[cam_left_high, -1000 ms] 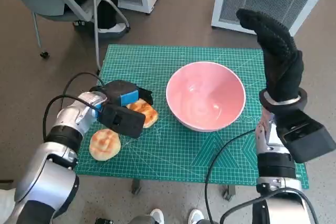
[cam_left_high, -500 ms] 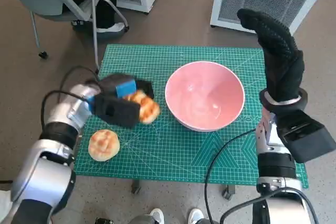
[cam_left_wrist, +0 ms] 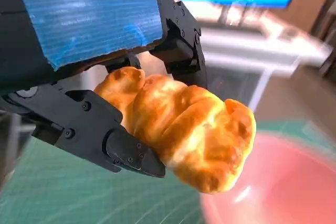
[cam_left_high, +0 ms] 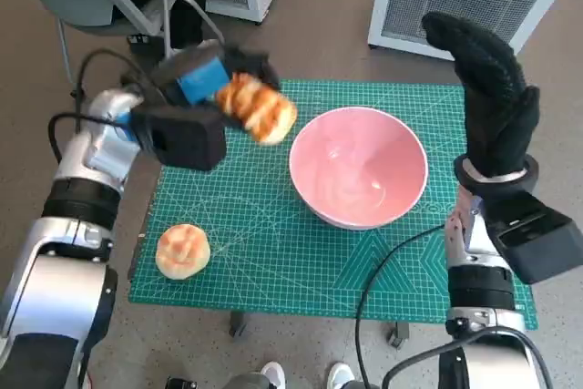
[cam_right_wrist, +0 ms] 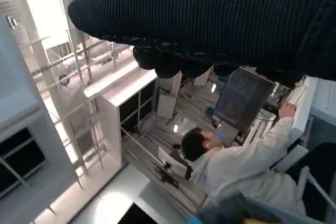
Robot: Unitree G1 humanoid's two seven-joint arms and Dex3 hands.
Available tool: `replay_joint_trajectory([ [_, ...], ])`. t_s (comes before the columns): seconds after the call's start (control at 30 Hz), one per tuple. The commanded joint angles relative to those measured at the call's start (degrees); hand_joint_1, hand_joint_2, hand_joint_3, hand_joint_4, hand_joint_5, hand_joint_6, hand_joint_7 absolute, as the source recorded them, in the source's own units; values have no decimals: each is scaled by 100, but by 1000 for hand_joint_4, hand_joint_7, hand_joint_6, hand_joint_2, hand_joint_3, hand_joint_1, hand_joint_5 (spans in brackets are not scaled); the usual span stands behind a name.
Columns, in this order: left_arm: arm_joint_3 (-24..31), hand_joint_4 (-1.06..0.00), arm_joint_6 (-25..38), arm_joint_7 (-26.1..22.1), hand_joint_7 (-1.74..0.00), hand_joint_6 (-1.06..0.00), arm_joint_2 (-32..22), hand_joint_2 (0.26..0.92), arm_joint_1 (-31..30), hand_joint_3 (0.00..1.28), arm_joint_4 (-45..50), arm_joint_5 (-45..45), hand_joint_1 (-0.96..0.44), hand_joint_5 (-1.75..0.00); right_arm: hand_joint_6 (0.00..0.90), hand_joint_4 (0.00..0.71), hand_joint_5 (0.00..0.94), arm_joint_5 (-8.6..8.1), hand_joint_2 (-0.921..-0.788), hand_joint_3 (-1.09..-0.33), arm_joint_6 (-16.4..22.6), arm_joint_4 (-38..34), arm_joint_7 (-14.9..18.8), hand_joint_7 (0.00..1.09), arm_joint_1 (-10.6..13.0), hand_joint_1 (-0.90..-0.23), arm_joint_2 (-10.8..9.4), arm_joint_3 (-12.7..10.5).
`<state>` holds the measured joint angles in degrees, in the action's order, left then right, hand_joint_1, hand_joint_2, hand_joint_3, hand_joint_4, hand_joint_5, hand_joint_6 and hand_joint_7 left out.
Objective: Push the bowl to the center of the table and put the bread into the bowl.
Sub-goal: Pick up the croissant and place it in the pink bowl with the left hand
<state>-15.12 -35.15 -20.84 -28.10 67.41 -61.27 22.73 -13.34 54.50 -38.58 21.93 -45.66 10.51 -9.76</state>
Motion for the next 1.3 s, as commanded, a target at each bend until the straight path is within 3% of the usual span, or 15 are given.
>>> replay_joint_trajectory([
  [0.03,125,-604,-4,-89,-1127,-610,265,920,187,117,201,-241,2,-1313,103,363,9,-23,-921,-718,-85,50,44,567,166,-627,30,18],
  [0.4,-187,-626,-85,108,-1146,-614,850,920,327,102,136,59,1,-1265,104,362,8,96,-921,-722,-61,202,-44,565,280,-630,76,8],
  [0.73,-493,-537,-119,156,-1159,-657,1258,921,299,120,-148,298,0,-1295,104,357,4,279,-921,-736,-27,345,-222,565,414,-618,120,-21],
  [0.9,-632,-505,-31,226,-1253,-584,1423,921,280,167,-289,425,0,-1308,103,356,3,250,-921,-742,-65,425,-233,565,477,-615,129,-25],
  [0.97,-700,-435,32,193,-1366,-488,1486,921,267,239,-346,490,0,-1363,103,356,3,230,-921,-743,-86,457,-238,566,505,-615,129,-31],
  [1.0,-726,-405,51,173,-1236,-447,1507,908,265,240,-368,512,-7,-1211,103,356,3,225,-921,-743,-95,473,-243,566,517,-615,129,-34],
  [1.07,-762,-472,65,113,-692,-471,1527,913,262,170,-395,525,-28,-590,104,357,3,215,-921,-742,-115,508,-254,565,540,-615,128,-36],
  [1.13,-780,-480,62,15,-448,-474,1529,917,259,141,-406,505,-40,-316,104,357,3,202,-921,-742,-139,546,-265,565,561,-615,123,-36],
  [1.2,-799,-406,27,-135,-267,-447,1498,919,250,106,-375,473,-78,-129,105,357,3,175,-921,-741,-167,576,-272,565,576,-615,112,-42],
  [1.3,-787,-325,-22,-293,-170,-420,1425,918,217,75,-288,424,-123,-53,105,358,3,160,-921,-740,-194,607,-283,564,592,-615,98,-45],
])
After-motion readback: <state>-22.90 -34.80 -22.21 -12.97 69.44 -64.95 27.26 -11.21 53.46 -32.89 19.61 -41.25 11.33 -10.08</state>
